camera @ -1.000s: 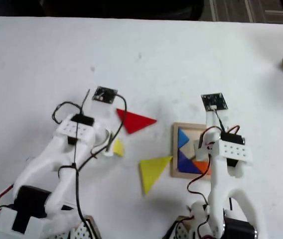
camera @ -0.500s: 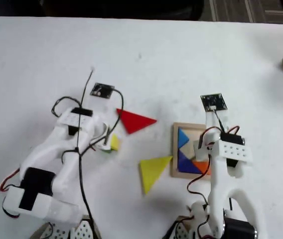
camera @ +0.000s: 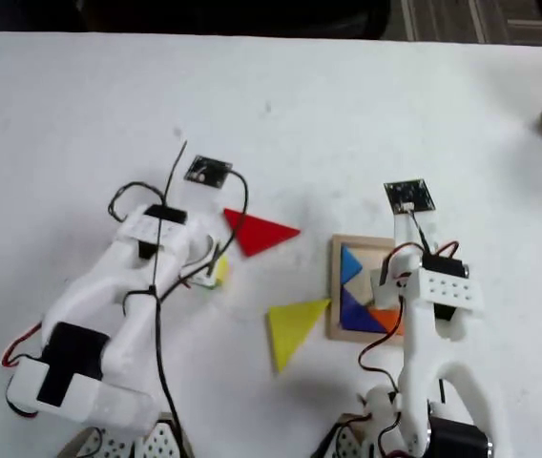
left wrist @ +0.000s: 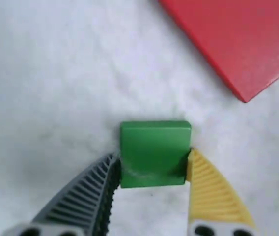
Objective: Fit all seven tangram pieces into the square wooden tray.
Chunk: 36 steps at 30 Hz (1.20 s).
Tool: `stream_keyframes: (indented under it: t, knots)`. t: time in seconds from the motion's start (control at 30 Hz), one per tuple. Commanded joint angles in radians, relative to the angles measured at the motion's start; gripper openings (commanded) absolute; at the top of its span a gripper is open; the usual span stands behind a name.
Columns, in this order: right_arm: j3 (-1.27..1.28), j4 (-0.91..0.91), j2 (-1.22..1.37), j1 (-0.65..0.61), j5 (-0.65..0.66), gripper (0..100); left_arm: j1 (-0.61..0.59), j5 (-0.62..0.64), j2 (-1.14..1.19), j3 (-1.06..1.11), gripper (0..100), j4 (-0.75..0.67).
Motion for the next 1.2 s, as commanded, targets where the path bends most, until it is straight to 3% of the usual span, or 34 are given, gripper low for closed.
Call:
stream_keyframes:
  t: [0.0,0.13,0.33,0.8,1.07,1.17]
  knots:
    - [-0.005,-0.008,-0.035,0.004,0.014,1.7,0.021,0.002,0.005,-0.061,11,0.046]
    - [-0.005,-0.008,-0.035,0.005,0.014,1.7,0.028,0.003,0.005,-0.121,11,0.130]
    - [-0.005,-0.008,-0.033,0.005,0.014,1.7,0.099,0.078,0.005,-0.129,11,0.141]
    - [-0.006,-0.013,-0.036,0.022,0.012,1.7,0.170,0.081,0.007,-0.218,11,0.241]
    - [-0.006,-0.013,-0.036,0.036,0.012,1.7,0.321,0.083,0.013,-0.216,11,0.242]
    - [-0.008,-0.013,-0.036,0.058,0.014,1.7,0.334,0.138,0.015,-0.216,11,0.242]
